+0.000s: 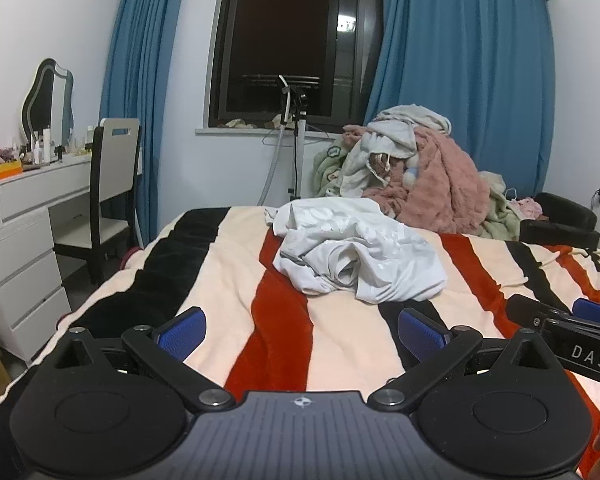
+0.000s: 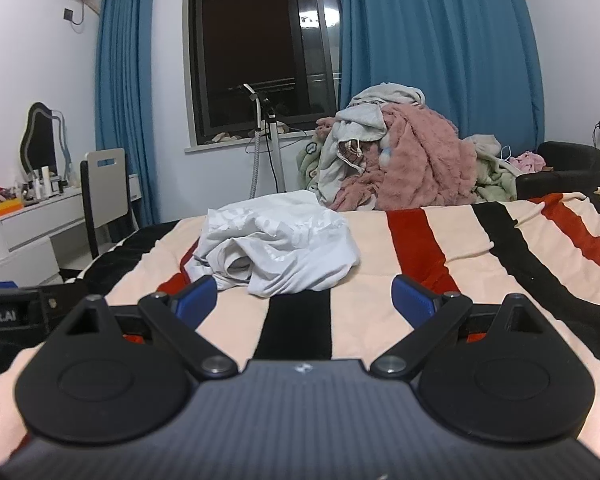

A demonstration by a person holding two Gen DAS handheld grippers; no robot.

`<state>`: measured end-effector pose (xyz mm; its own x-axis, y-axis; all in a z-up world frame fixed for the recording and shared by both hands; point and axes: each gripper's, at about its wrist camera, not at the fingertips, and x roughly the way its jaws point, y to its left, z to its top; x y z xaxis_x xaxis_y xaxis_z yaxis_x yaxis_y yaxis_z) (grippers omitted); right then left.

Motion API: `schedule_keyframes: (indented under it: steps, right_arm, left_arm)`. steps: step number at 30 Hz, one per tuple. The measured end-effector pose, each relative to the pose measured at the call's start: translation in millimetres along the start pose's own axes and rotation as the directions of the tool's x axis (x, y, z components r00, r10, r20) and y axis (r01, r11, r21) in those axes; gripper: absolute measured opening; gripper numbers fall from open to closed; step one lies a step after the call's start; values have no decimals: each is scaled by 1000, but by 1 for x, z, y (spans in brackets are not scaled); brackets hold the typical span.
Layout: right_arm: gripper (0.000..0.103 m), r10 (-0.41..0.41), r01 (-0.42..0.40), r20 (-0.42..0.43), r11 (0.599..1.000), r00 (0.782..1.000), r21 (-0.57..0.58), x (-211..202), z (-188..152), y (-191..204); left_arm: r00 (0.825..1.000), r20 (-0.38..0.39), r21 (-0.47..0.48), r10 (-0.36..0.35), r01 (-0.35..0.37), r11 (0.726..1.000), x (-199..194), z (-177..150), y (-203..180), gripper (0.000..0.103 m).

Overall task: Fold clothes
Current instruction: 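Reach both grippers toward the crumpled white T-shirt on the bed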

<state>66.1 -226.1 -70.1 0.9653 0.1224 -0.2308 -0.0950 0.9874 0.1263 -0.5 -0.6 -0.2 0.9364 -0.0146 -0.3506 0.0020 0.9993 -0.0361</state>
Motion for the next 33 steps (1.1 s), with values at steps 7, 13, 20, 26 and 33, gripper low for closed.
schedule_keyframes:
  steps: [7,13,20,26,33]
  right_arm:
    - [95,-10,10,-14,1000,1000,-23,0,3,0]
    - [95,-21,21,-26,1000,999,-12,0,3,1]
    - [95,-33,32,-6,999,999,-3,1,6,-2]
    - [95,-28,27,28,998,999,48,-1,14,-8]
    - [95,-3,1,78,999,997,34,15,60,-7]
  left_arm:
    - [1000,-24,-17,-11,11,1000,-2,-2,-3,103]
    - [999,-41,-24,-18,17,1000,5,-4,1,103]
    - [999,-53,0,4,-4,1000,14,-8,-2,103]
    - [999,-41,15,8,-7,1000,15,-11,-4,103]
    - [999,-50,10,0,0,1000,21,-15,-7,103]
